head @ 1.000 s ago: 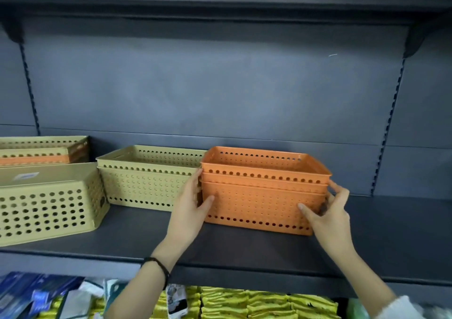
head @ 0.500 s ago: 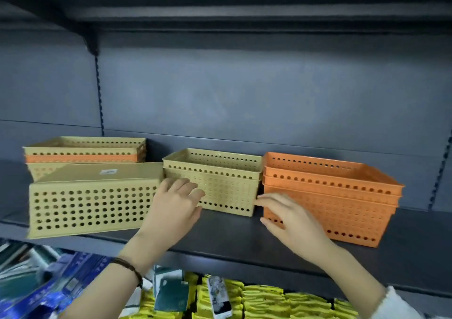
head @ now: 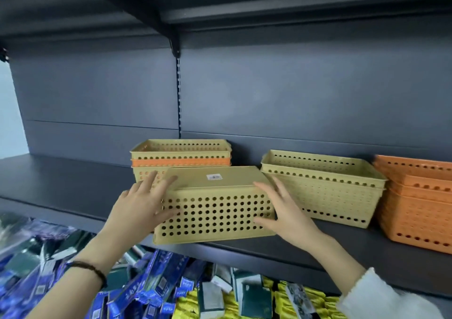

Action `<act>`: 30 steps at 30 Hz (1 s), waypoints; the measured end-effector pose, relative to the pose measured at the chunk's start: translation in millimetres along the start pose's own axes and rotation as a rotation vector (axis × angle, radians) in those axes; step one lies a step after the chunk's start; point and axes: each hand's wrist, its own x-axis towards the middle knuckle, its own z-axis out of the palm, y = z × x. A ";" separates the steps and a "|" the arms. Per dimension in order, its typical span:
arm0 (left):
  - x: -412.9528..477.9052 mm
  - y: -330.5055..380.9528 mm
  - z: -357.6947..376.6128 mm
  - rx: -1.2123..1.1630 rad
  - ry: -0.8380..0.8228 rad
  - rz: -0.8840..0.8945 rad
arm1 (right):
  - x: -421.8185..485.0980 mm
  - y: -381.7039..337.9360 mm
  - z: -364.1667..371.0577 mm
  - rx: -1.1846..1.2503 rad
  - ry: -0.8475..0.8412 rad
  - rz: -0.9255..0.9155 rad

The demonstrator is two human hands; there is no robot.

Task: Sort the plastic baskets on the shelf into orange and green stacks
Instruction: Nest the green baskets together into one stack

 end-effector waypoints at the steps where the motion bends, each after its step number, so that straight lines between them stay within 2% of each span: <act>1: 2.3 -3.9 4.5 -0.057 -0.057 -0.024 | 2.3 -2.2 5.4 0.027 0.004 0.036; 3: 6.4 -7.8 14.0 -0.225 -0.108 -0.013 | 3.1 -6.8 12.3 0.091 0.005 0.076; 6: 7.1 -9.5 17.2 -0.650 -0.152 -0.001 | 0.8 -13.9 14.6 0.213 0.049 0.109; 9: 8.3 -21.7 13.1 -0.979 -0.029 -0.043 | 2.0 -23.2 4.4 0.392 0.129 0.155; 13: 18.9 -41.2 -11.0 -1.543 0.143 -0.112 | 13.0 -37.8 -30.0 0.718 0.304 0.171; 15: 28.8 -50.6 -19.7 -1.607 0.190 -0.111 | 21.6 -42.2 -45.6 0.797 0.364 0.170; 21: 38.0 -53.3 -16.7 -1.655 0.163 0.092 | 32.8 -44.1 -55.1 1.025 0.500 0.075; 26: 43.8 -38.3 -2.4 -1.699 0.147 0.176 | 27.4 -43.4 -56.3 1.298 0.571 0.045; 30: 61.0 -5.1 -3.0 -1.826 0.060 0.135 | 23.2 -39.9 -78.0 1.366 0.586 0.118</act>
